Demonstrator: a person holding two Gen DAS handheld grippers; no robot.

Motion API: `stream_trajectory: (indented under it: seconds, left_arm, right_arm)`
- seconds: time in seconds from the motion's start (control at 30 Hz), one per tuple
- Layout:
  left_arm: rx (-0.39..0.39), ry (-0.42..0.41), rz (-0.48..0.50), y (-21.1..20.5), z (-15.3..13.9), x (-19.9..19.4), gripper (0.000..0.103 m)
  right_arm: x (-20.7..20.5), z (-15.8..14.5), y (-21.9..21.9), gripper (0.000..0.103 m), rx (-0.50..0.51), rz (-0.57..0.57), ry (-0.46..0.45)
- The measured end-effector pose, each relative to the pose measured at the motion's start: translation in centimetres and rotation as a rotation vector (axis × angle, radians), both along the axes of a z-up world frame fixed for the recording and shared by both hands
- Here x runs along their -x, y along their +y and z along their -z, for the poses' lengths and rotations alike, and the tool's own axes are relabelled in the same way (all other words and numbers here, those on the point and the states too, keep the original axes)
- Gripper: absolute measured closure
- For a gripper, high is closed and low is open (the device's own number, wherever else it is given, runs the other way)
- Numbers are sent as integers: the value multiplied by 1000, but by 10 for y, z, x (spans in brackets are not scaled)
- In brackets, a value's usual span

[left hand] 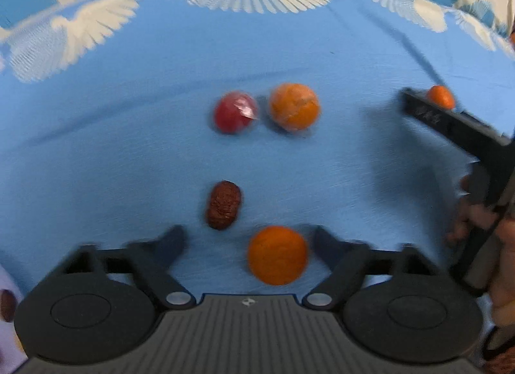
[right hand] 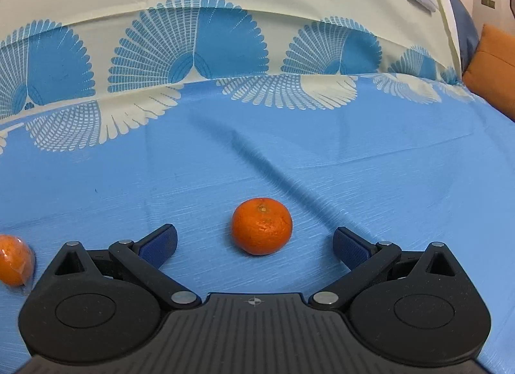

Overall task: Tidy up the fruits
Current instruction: 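Grasp the large orange with the left tool while the right tool grasps a tangerine, then carry the held oranges toward the purple plate with both tools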

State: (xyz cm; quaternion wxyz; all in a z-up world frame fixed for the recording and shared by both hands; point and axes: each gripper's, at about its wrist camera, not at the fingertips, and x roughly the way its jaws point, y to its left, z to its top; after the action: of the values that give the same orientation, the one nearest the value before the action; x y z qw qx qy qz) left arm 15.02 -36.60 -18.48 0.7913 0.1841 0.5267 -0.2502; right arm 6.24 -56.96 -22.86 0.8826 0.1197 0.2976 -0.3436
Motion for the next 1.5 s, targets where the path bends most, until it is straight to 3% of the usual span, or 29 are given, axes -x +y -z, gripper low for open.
stream_trajectory:
  seconds: [0.03,0.07,0.1,0.27,0.4,0.6,0.8,1.13,1.3,1.5]
  left_arm:
    - [16,0,16,3,-4,1,66]
    - [45,22,29,8,-9,1,66]
    - [50,34,20,10,-14,2,66]
    - [63,7,12,38,-44,11,66]
    - [74,-51,0,71,-81,26,66]
    - [87,-118,-61,145,-143,49,66]
    - [50,-209,-112,228,-183,91,66]
    - [77,-207,-204,336,-195,159,66]
    - [99,-212,-225,365,-190,186,66]
    - [140,-242,-229,383,-194,200,66]
  right_arm:
    - [2,-1,0,29,11,19,-7]
    - [5,-4,0,60,20,33,-23]
    - [8,-7,-1,67,25,41,-31]
    - [32,-27,-1,67,-20,87,-40]
    - [67,-61,26,67,-20,67,-94]
    - [122,-121,100,67,-28,-29,-174]
    - [158,-165,198,67,-54,-238,-196]
    - [200,-199,339,67,-205,-554,-160]
    - [217,-207,390,67,-140,-657,-105]
    - [226,-220,416,67,-66,-678,-96]
